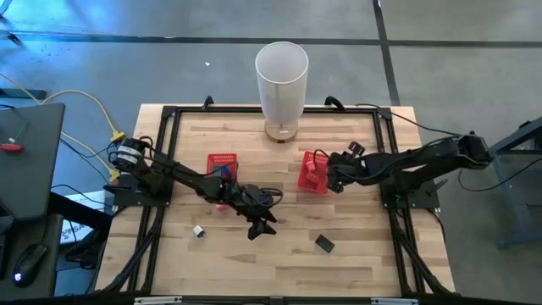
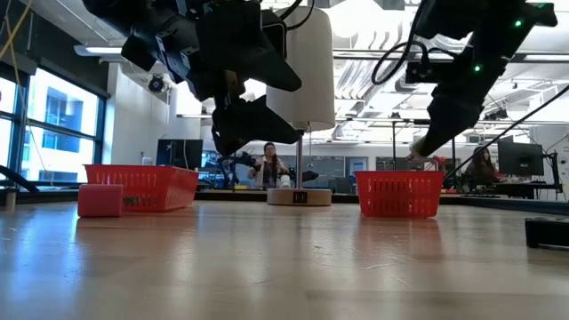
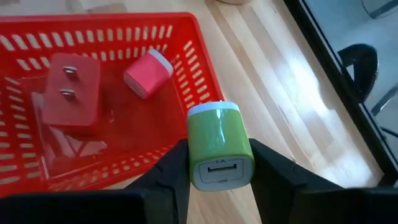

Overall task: Pick & Place Office items
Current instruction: Put the green charger adapter into the right red bin, then put the black digital timer into the left red bin

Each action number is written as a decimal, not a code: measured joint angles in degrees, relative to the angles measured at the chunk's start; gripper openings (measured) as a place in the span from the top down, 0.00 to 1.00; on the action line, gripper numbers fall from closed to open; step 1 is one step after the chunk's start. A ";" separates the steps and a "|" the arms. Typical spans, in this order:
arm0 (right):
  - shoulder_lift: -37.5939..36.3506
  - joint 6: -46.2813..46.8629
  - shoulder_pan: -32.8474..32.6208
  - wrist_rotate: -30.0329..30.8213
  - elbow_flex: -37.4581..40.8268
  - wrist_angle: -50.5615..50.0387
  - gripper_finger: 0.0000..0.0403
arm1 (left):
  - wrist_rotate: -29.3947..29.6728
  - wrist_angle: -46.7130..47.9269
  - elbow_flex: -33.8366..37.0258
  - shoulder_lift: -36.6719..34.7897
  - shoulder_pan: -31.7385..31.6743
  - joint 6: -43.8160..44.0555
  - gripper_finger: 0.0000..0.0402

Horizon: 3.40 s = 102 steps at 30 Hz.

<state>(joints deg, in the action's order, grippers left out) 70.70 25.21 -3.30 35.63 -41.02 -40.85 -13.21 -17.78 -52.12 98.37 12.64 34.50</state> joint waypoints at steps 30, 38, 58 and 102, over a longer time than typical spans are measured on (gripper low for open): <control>0.00 -7.32 4.97 -7.95 4.60 14.94 0.67 | -0.04 0.00 0.00 0.00 0.77 -3.26 0.39; 0.00 -8.34 4.97 -8.77 4.60 14.96 0.70 | -0.04 0.00 0.00 0.00 0.77 -3.26 0.39; 0.01 -8.41 4.97 -11.13 4.58 16.68 0.69 | -0.04 -0.67 0.00 0.00 0.77 -3.26 0.39; 13.53 -10.51 4.97 -12.56 4.56 27.86 0.46 | -0.03 -0.46 0.00 0.00 0.77 -3.28 0.39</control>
<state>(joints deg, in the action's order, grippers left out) 84.23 14.70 1.67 23.07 -36.47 -12.99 -13.25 -18.24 -52.12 98.37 13.41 31.22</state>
